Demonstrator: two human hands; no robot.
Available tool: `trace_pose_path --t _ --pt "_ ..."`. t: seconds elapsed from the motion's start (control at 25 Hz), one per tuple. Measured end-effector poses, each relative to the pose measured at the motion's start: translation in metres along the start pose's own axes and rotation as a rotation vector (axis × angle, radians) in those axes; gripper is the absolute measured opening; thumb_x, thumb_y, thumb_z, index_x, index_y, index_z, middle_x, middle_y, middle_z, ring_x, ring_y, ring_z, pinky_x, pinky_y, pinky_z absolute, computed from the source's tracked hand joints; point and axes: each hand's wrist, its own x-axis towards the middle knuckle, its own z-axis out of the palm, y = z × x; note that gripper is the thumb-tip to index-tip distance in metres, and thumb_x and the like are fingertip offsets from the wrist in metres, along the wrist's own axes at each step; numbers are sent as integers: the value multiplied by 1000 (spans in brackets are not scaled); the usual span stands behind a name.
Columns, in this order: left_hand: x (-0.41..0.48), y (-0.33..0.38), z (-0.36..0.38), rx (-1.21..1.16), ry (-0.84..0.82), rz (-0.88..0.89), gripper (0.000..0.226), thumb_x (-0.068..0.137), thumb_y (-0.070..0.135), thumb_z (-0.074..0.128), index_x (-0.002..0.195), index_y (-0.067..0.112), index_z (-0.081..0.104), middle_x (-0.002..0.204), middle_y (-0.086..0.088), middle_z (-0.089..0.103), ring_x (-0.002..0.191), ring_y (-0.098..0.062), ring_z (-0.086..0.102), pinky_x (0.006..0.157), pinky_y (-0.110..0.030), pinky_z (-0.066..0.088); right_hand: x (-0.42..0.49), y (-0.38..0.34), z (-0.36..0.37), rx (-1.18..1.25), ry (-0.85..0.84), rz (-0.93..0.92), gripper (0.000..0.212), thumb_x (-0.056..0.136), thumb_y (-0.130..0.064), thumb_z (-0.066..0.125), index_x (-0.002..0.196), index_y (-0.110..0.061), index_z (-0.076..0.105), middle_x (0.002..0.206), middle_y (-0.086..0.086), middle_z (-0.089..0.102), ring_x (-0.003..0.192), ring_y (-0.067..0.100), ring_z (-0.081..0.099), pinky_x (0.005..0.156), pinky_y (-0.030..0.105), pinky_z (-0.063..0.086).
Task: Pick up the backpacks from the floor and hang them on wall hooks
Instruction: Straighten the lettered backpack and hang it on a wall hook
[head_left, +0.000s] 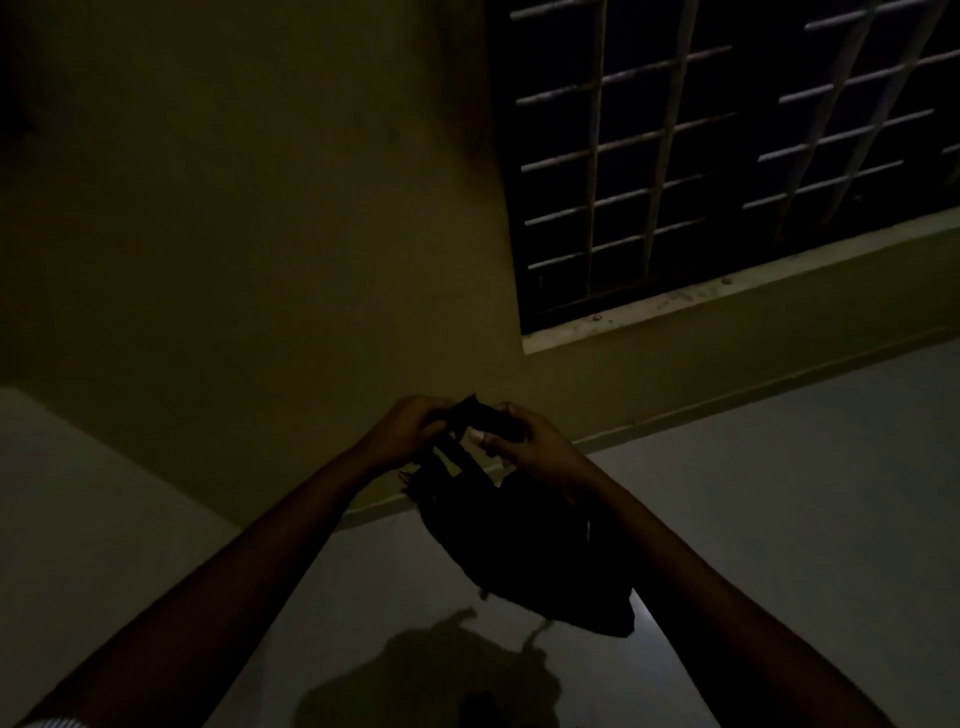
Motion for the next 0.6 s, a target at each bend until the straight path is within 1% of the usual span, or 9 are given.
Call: trace_pose_path --t 0.04,0.12,0.2,0.24,0.32,0.4,0.44,0.52,0.6 --pt "-1 12 -10 10 37 29 21 89 -1 52 99 -2 70 93 -4 64 68 21 56 63 -5 40 0 -13 -4 -20 10 -41 17 89 -22 61 104 -14 62 71 -15 57 54 -8 56 51 9 43" --pt "-8 33 -36 25 112 53 15 86 4 58 96 4 70 91 -7 67 73 9 61 69 -13 44 3 -40 -13 -58 12 -108 20 89 -24 61 104 -12 67 61 -13 51 49 -4 48 50 13 37" --pt "-21 51 -72 26 179 34 21 84 6 63 105 7 65 97 -7 66 83 -7 61 73 -22 45 10 -71 -21 -68 -60 -149 30 89 -30 60 103 -5 69 58 -9 44 47 -2 41 49 16 30" --pt "-30 59 -92 34 208 12 25 83 6 63 108 9 60 98 -6 63 86 -12 60 72 -22 44 16 -88 -21 -56 -129 -173 39 89 -33 59 107 1 66 60 -8 41 50 1 39 51 18 28" --pt "-51 68 -128 43 233 -7 28 85 8 62 109 11 48 92 0 60 79 -2 59 64 -15 40 28 -120 -13 -60 -270 -248 51 91 -36 54 113 9 59 65 -5 38 56 6 35 56 22 26" --pt "-64 70 -160 67 257 -9 24 89 11 57 110 12 45 86 5 57 65 8 55 57 -8 36 41 -150 -4 -140 -333 -335 52 94 -36 48 102 14 60 65 -3 37 57 8 33 57 24 25" --pt "-70 67 -177 78 297 -11 22 91 12 54 112 13 46 87 6 57 66 10 55 58 -8 37 49 -168 0 -184 -346 -367 50 96 -36 45 95 13 60 64 -3 38 55 8 33 57 24 25" --pt "-78 65 -214 118 393 9 21 92 10 51 111 19 51 96 7 58 78 14 55 69 -6 39 65 -212 9 -276 -332 -419 49 97 -37 42 94 8 61 65 -4 42 56 7 37 57 21 29" --pt "-82 63 -260 202 496 66 26 92 7 48 112 20 57 103 6 57 89 18 53 77 -3 38 85 -262 24 -360 -282 -492 40 95 -39 45 92 -5 65 70 -3 48 62 9 43 61 22 33"
